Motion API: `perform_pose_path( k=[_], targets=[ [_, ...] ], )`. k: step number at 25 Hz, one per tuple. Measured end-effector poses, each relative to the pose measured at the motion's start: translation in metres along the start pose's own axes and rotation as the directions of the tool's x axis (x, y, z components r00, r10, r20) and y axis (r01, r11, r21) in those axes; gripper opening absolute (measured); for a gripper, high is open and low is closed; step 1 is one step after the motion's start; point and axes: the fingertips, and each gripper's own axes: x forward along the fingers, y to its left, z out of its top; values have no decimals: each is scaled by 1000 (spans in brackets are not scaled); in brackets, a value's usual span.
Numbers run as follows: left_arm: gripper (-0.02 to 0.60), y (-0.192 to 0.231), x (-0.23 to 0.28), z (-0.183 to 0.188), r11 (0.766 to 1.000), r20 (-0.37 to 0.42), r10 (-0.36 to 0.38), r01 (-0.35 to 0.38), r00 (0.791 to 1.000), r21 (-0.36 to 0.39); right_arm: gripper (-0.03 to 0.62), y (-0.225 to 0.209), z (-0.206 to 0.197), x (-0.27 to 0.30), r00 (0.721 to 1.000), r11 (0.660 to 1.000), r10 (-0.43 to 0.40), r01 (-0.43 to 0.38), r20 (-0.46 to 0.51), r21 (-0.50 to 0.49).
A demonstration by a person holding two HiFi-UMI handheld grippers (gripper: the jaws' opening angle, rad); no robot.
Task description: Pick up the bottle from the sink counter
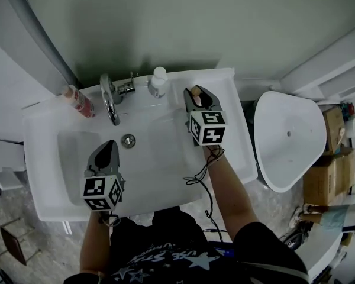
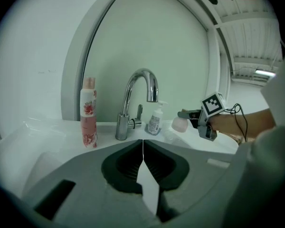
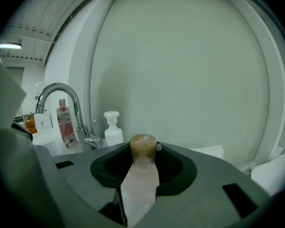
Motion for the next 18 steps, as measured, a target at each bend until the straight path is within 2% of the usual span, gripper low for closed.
perform_pose_path(
  k=[9,18],
  targets=[
    [20,-1,-55,13,990,51,-134,132,990,43,140,53,25,-97,997,998,-53,51,52,36],
    [20,14,-111,-11,963,40,-259,255,965,86,140,129,16,-171,990,992,-113,108,83,62]
  ],
)
